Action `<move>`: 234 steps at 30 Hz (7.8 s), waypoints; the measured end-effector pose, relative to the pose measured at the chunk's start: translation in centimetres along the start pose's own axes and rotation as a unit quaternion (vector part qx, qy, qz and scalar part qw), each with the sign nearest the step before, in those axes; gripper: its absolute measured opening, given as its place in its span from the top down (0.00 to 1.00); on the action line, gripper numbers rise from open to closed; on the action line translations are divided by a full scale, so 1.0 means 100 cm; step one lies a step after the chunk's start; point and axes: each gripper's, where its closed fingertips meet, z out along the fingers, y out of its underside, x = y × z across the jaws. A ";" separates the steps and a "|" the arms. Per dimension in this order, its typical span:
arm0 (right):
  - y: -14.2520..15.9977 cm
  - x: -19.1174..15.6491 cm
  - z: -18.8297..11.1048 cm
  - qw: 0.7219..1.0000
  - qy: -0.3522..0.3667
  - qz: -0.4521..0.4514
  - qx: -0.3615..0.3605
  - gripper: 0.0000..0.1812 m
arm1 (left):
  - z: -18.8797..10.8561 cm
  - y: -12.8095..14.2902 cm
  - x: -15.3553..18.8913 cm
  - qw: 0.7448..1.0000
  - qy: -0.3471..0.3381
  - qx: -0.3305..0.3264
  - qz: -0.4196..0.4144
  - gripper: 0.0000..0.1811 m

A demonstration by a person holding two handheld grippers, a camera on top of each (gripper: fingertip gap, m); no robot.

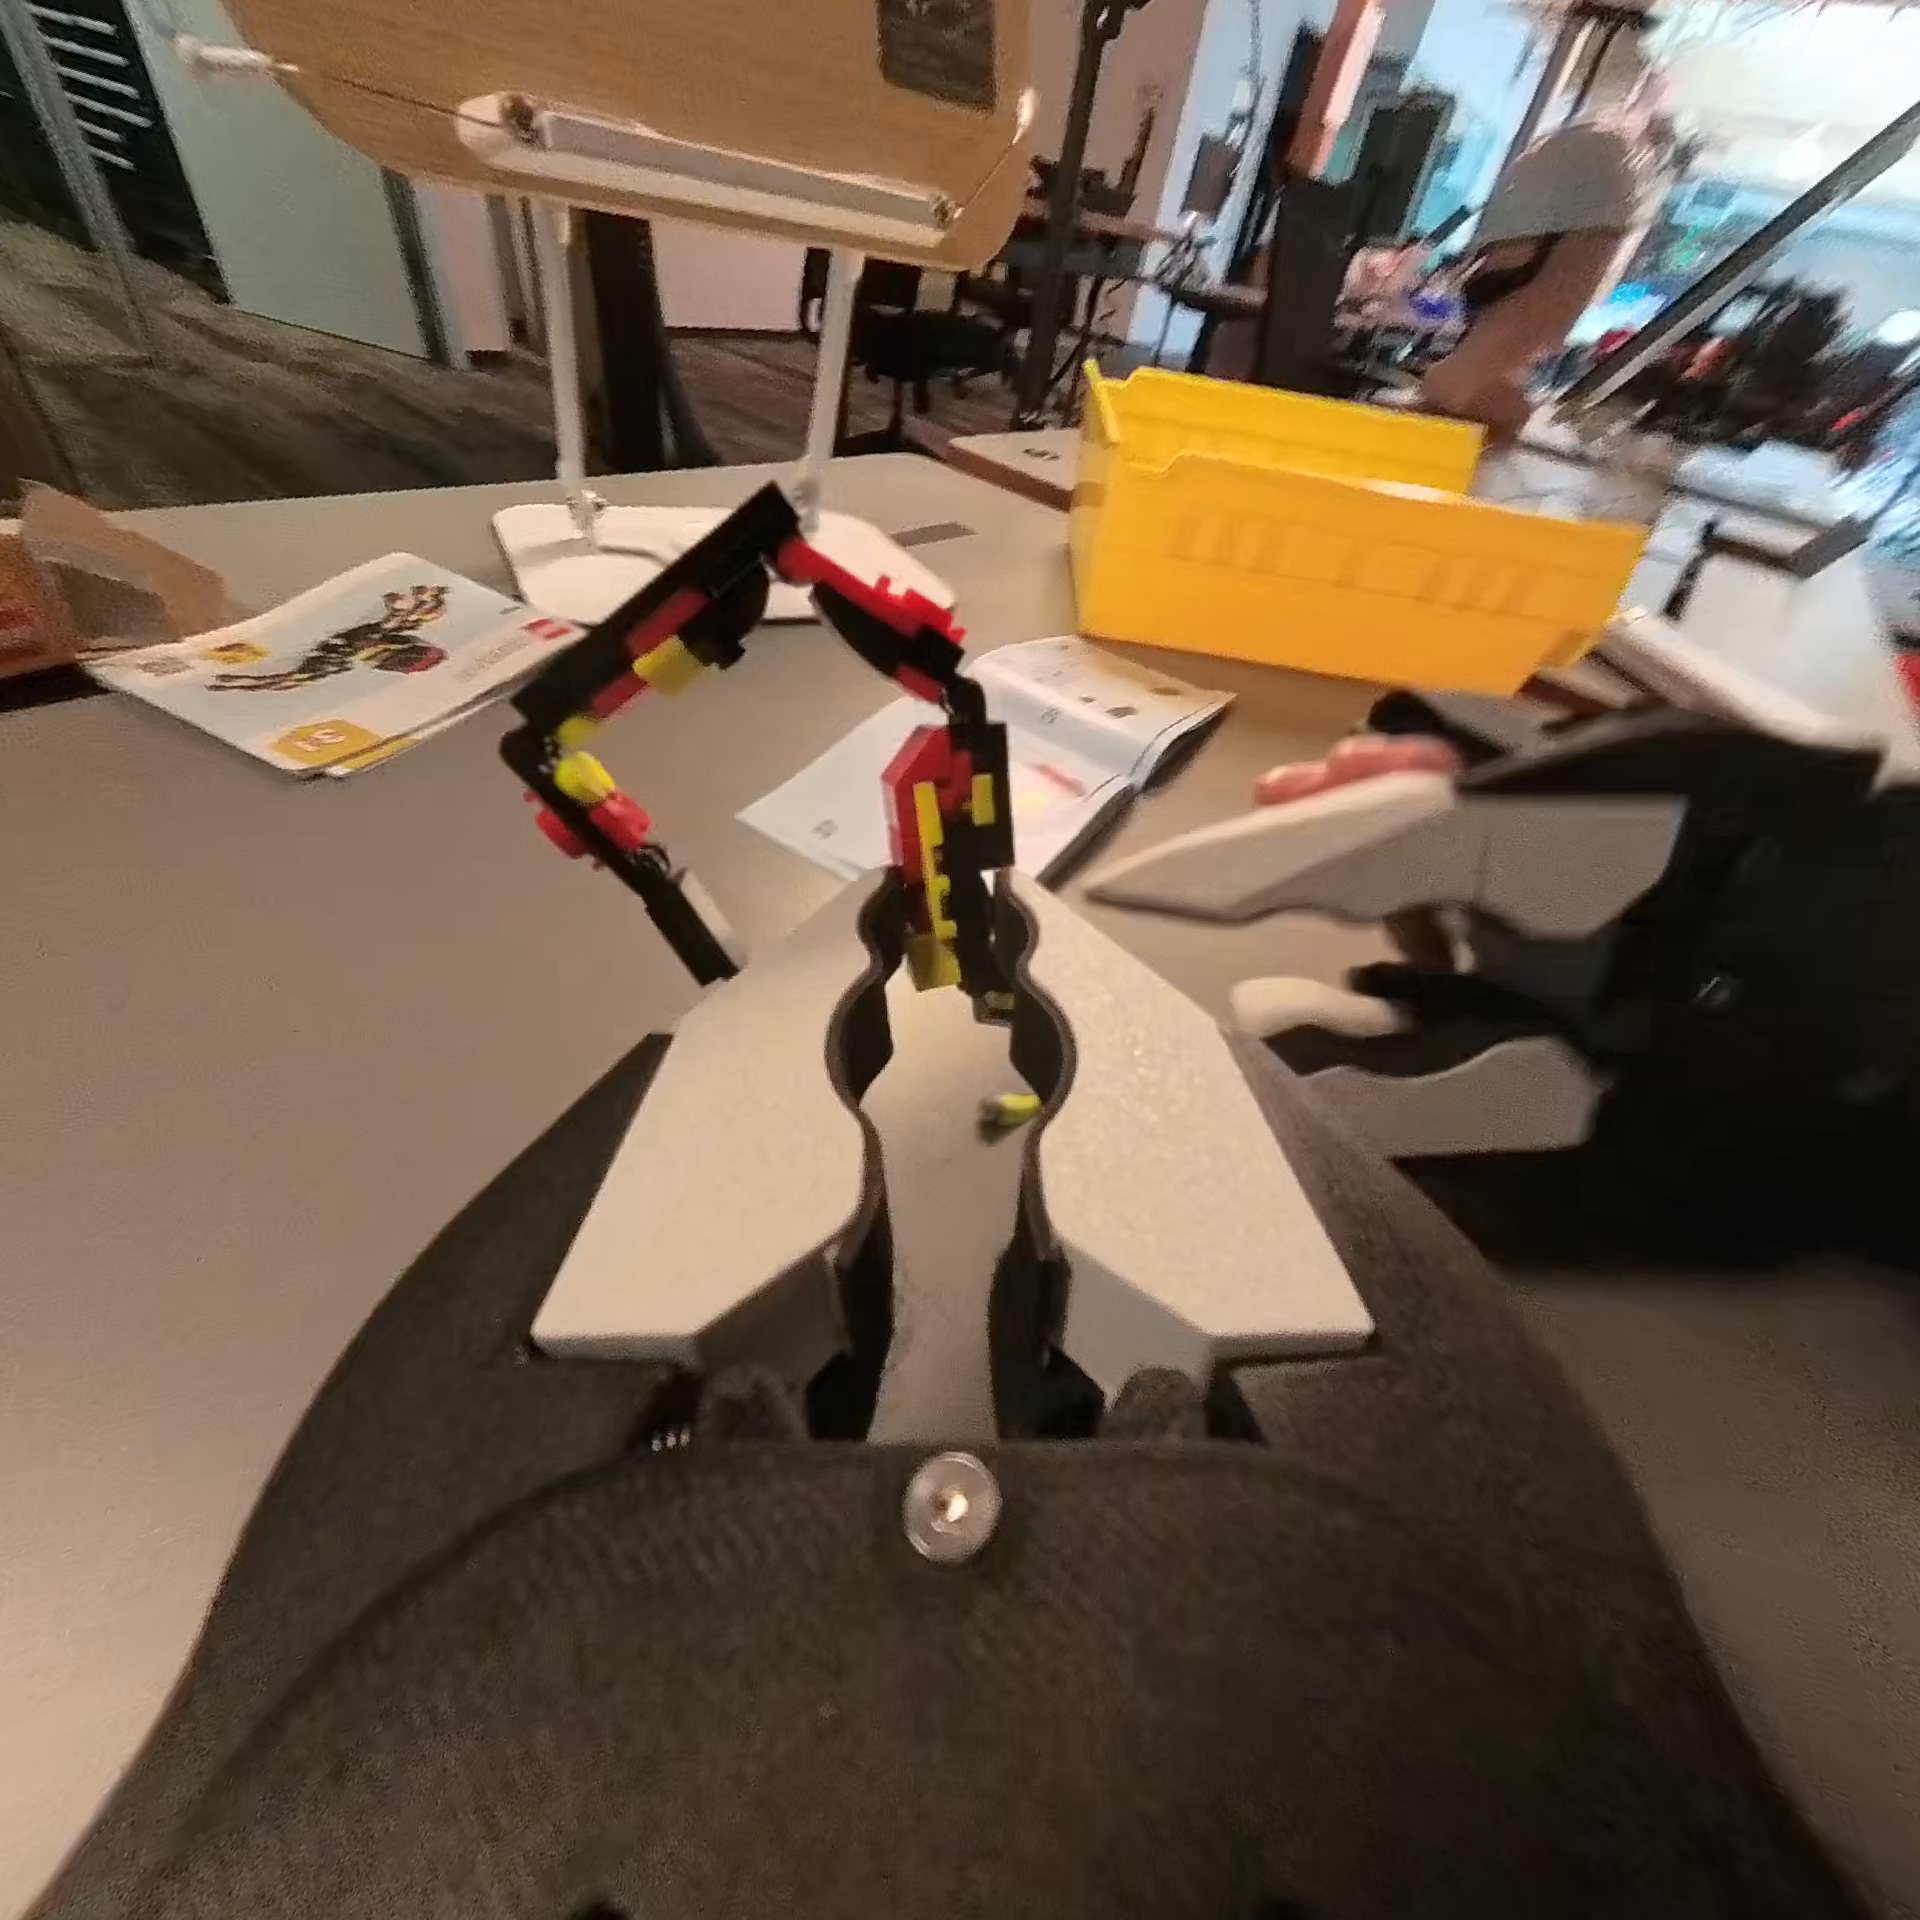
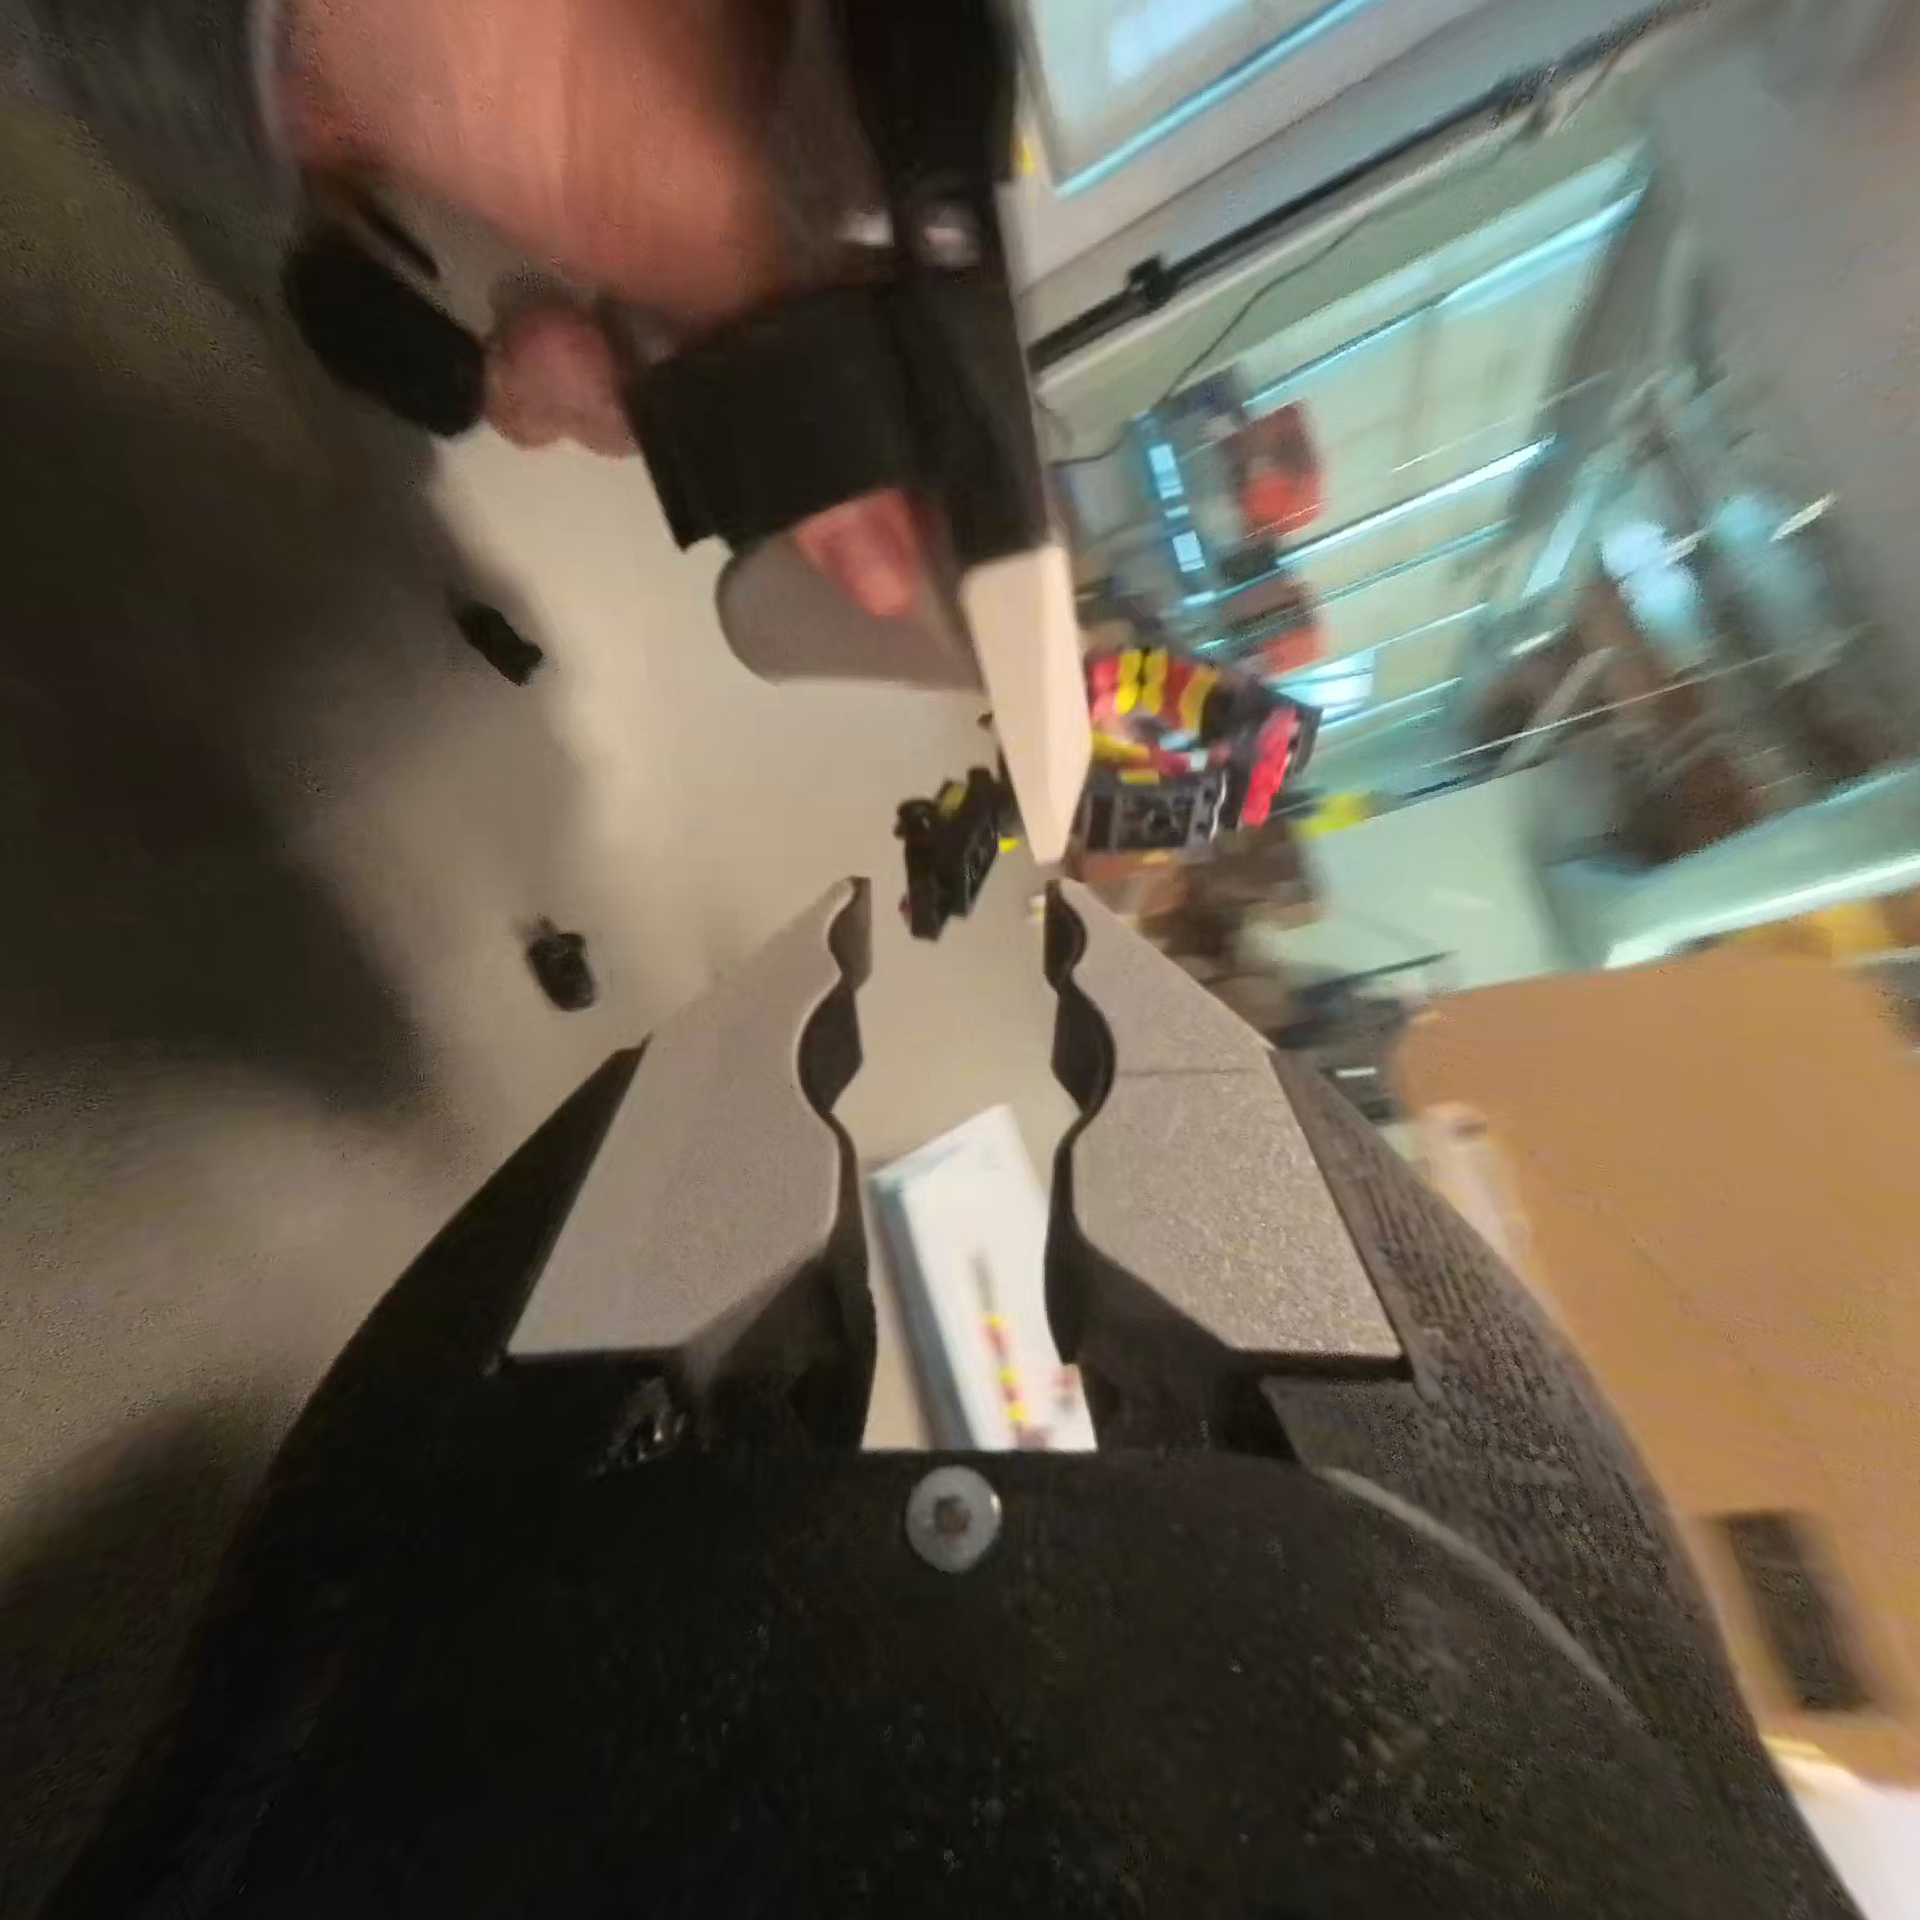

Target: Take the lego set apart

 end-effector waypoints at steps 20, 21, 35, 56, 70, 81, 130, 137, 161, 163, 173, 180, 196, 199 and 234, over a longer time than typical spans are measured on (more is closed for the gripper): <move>0.057 -0.051 -0.043 0.801 -0.264 0.522 -0.128 0.86 | -0.008 -0.017 -0.027 0.987 -0.056 0.066 0.137 0.92; 0.056 -0.053 -0.043 0.802 -0.255 0.522 -0.137 0.86 | -0.007 -0.017 -0.026 0.986 -0.055 0.068 0.144 0.92; 0.054 -0.056 -0.032 0.836 -0.147 0.479 -0.224 1.00 | 0.001 -0.010 -0.012 0.983 -0.006 0.047 0.176 0.91; 0.020 -0.029 -0.011 0.822 -0.141 0.543 -0.100 0.79 | 0.006 0.013 -0.008 0.975 0.053 -0.029 0.213 0.91; 0.043 -0.059 -0.027 0.812 -0.185 0.515 -0.204 0.90 | 0.006 0.014 -0.018 0.970 0.022 -0.035 0.240 0.91; 0.040 -0.044 -0.012 0.879 -0.112 0.422 -0.192 1.00 | 0.004 0.012 -0.020 0.976 0.036 -0.032 0.211 0.91; 0.085 -0.044 -0.094 0.665 -0.567 0.307 -0.377 0.88 | 0.004 0.022 -0.020 0.978 0.047 -0.072 0.189 0.91; 0.058 -0.055 -0.114 0.742 -0.359 0.484 -0.294 0.99 | 0.005 0.022 -0.020 0.977 0.042 -0.072 0.195 0.91; 0.086 -0.035 -0.078 0.751 -0.158 0.591 -0.248 1.00 | 0.003 0.015 -0.025 0.983 0.032 -0.050 0.173 0.91; 0.081 -0.037 -0.083 0.751 -0.189 0.580 -0.253 0.97 | 0.003 0.015 -0.025 0.983 0.032 -0.052 0.173 0.91; 0.079 -0.051 -0.094 0.743 -0.417 0.397 -0.340 0.92 | 0.003 0.015 -0.025 0.983 0.034 -0.053 0.172 0.91; 0.076 -0.049 -0.094 0.639 -0.508 0.462 -0.347 0.97 | 0.003 0.016 -0.024 0.982 0.036 -0.055 0.175 0.91; 0.076 -0.062 -0.096 0.656 -0.487 0.413 -0.401 0.99 | 0.004 0.017 -0.024 0.981 0.037 -0.059 0.179 0.91; 0.076 -0.062 -0.096 0.670 -0.469 0.396 -0.417 0.99 | 0.004 0.017 -0.023 0.981 0.037 -0.059 0.180 0.91; 0.083 -0.012 -0.123 0.789 -0.104 0.576 -0.188 0.93 | 0.003 0.027 -0.049 0.979 -0.024 -0.106 0.175 0.91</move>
